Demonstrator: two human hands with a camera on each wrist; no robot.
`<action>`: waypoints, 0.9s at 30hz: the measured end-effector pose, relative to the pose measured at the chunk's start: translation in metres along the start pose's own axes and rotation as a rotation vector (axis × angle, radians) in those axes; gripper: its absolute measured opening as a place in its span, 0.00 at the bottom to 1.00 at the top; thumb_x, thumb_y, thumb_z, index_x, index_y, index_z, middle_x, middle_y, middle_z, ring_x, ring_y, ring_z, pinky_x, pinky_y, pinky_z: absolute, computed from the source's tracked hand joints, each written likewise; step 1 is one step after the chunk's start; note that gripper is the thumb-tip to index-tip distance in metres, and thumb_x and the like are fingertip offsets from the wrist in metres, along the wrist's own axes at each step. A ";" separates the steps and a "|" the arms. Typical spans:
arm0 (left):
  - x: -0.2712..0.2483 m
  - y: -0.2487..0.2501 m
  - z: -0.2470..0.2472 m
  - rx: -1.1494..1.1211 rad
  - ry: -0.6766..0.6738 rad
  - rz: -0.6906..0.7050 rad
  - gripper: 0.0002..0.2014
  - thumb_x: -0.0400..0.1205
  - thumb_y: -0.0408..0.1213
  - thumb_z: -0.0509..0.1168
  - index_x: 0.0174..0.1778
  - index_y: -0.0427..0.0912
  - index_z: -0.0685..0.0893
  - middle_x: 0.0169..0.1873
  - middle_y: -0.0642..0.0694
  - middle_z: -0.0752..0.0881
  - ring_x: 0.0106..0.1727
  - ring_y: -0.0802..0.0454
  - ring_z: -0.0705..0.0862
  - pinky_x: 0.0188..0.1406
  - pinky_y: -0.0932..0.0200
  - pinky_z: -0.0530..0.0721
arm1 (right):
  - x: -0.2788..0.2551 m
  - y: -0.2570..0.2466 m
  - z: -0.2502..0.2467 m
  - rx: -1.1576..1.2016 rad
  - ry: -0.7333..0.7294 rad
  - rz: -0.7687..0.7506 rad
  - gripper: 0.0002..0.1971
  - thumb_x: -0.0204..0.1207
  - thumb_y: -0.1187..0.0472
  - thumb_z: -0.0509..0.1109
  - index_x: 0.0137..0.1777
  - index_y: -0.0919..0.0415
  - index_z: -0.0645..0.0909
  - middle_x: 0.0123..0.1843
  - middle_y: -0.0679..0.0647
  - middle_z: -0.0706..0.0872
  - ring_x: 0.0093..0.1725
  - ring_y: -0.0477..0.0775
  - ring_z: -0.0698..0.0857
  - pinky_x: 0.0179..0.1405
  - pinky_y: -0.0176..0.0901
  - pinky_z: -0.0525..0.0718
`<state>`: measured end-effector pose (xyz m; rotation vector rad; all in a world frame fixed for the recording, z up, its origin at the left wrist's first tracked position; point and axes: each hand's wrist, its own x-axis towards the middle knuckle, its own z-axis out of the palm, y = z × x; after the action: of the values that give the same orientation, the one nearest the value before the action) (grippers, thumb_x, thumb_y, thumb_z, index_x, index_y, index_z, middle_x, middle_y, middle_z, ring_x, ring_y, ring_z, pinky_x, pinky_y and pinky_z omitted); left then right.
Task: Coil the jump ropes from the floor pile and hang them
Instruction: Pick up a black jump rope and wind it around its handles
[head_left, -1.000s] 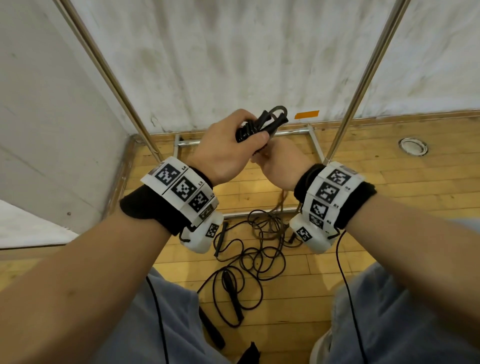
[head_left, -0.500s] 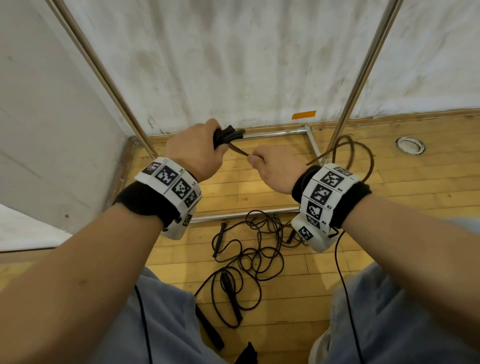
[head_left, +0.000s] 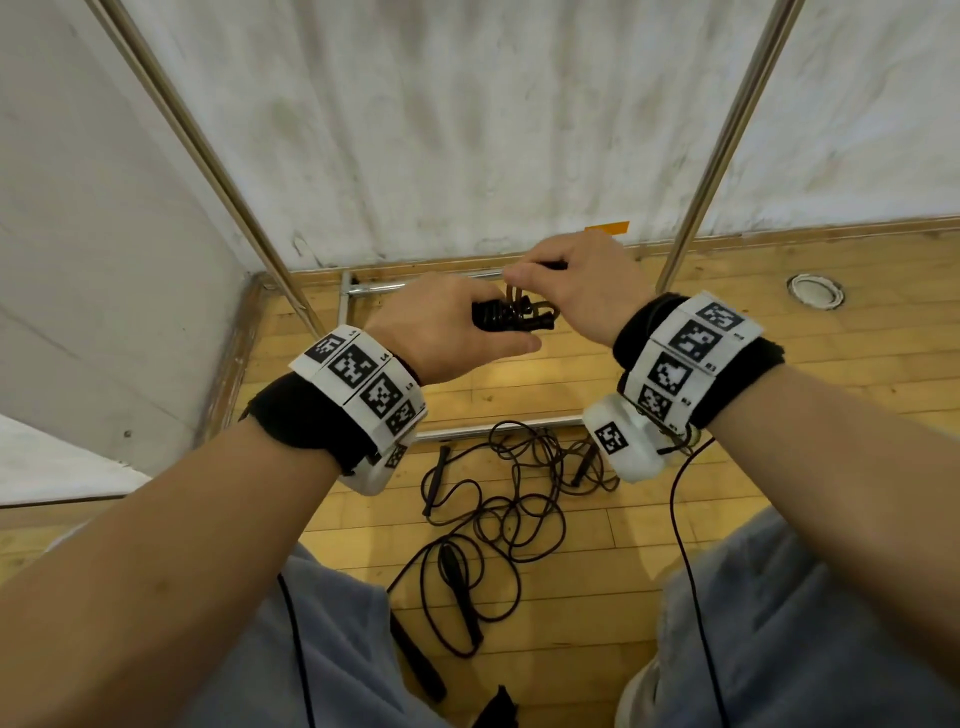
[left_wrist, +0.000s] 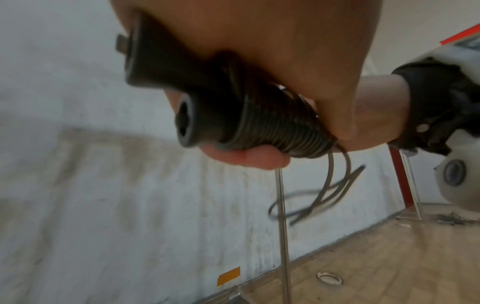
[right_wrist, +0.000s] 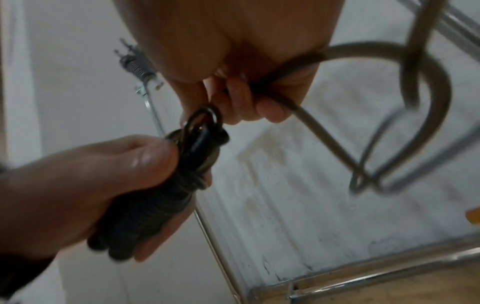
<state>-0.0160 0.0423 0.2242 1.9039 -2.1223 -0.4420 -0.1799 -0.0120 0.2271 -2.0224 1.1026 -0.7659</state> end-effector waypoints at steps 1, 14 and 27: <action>-0.001 0.002 -0.001 -0.064 0.029 0.000 0.19 0.69 0.68 0.67 0.45 0.59 0.85 0.29 0.59 0.83 0.33 0.63 0.81 0.28 0.62 0.74 | 0.001 -0.001 -0.002 0.076 0.008 0.030 0.10 0.76 0.51 0.71 0.36 0.53 0.87 0.28 0.46 0.82 0.24 0.37 0.75 0.24 0.23 0.70; -0.013 0.018 -0.021 -0.610 0.280 0.030 0.13 0.76 0.46 0.67 0.50 0.41 0.84 0.36 0.40 0.85 0.34 0.43 0.84 0.33 0.41 0.87 | -0.003 -0.006 0.015 0.408 0.109 0.088 0.14 0.83 0.64 0.58 0.39 0.63 0.81 0.24 0.49 0.74 0.24 0.48 0.69 0.26 0.43 0.68; 0.008 -0.006 -0.006 -0.173 0.431 -0.087 0.17 0.79 0.56 0.64 0.56 0.48 0.81 0.35 0.59 0.79 0.37 0.54 0.79 0.29 0.64 0.73 | -0.014 -0.008 0.033 0.127 -0.146 0.178 0.07 0.84 0.59 0.58 0.47 0.54 0.77 0.32 0.49 0.77 0.32 0.50 0.77 0.34 0.43 0.78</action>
<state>-0.0088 0.0336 0.2274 1.8024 -1.6763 -0.1986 -0.1578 0.0129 0.2124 -1.8161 1.1037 -0.5738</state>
